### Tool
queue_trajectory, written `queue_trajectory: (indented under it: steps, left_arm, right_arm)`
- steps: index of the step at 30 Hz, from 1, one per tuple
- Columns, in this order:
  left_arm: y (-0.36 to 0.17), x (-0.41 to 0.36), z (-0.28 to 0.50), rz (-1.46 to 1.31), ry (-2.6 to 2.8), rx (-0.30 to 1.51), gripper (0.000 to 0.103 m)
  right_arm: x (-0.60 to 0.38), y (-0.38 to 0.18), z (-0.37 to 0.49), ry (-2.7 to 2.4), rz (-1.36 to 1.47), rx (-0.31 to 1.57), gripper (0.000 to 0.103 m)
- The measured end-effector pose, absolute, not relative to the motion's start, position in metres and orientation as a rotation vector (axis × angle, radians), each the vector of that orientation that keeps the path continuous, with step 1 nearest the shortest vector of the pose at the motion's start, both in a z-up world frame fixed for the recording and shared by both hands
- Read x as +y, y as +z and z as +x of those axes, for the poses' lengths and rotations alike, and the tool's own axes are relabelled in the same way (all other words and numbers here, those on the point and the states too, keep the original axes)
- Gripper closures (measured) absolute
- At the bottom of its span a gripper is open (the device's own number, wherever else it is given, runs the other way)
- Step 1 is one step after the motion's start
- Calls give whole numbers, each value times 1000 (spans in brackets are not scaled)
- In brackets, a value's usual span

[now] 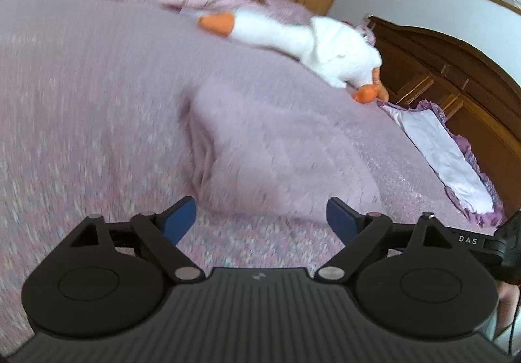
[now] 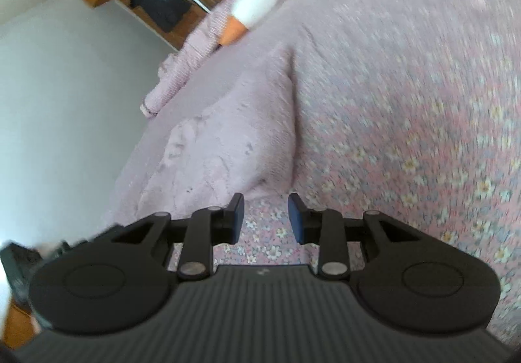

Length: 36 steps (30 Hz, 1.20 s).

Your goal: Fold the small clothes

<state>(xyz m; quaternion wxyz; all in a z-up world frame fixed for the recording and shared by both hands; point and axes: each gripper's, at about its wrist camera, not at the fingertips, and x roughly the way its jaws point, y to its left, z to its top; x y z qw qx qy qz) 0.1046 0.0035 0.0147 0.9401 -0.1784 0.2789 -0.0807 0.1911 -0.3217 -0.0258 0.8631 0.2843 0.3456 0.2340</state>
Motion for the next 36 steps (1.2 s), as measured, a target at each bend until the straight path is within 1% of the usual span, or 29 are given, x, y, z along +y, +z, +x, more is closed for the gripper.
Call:
queue_trajectory:
  steps: [1, 3, 4, 5, 6, 7, 8, 9, 11, 14, 19, 21, 23, 24, 30, 36]
  left_arm:
    - [19, 0, 104, -332, -172, 546, 4]
    - [27, -3, 104, -259, -190, 488, 2]
    - [30, -4, 105, -229, -194, 456, 2]
    - [32, -1, 106, -206, -200, 428, 1]
    - [34, -1, 109, -180, -213, 399, 0]
    - [36, 1, 112, -157, -227, 377, 0]
    - [38, 0, 116, -129, -241, 347, 0]
    - [38, -2, 119, -97, -247, 312, 0]
    - [37, -6, 127, -37, -265, 264, 0]
    - [27, -12, 146, 13, -320, 271, 0]
    - [-14, -13, 161, -22, -339, 283, 0]
    - [-28, -18, 168, 4, -341, 307, 0]
    - [-32, -19, 171, 1, -342, 321, 0]
    - [-32, -18, 171, -8, -348, 311, 0]
    - [-38, -18, 176, -18, -316, 327, 0]
    - [-38, -16, 175, -28, -303, 327, 0]
  right_arm:
    - [-321, -22, 188, 493, 570, 693, 69]
    - [-315, -12, 183, 492, 478, 617, 67]
    - [-313, -6, 181, 489, 423, 568, 61]
    - [-311, 0, 178, 489, 376, 506, 48]
    - [-310, 4, 176, 494, 348, 439, 40]
    - [-310, 8, 173, 501, 333, 367, 22]
    - [-311, 11, 171, 507, 324, 288, 10]
    - [-310, 12, 169, 509, 316, 220, 7]
    - [-307, 14, 168, 515, 263, 111, 6]
    - [-297, 9, 178, 520, 173, 92, 6]
    - [-274, -11, 194, 575, -27, 135, 6]
    - [-258, -18, 201, 597, -98, 160, 6]
    - [-251, -25, 207, 629, -132, 222, 0]
    - [-246, -25, 208, 635, -149, 240, 0]
    - [-241, -25, 197, 658, -172, 247, 0]
    - [-247, -25, 199, 640, -136, 234, 0]
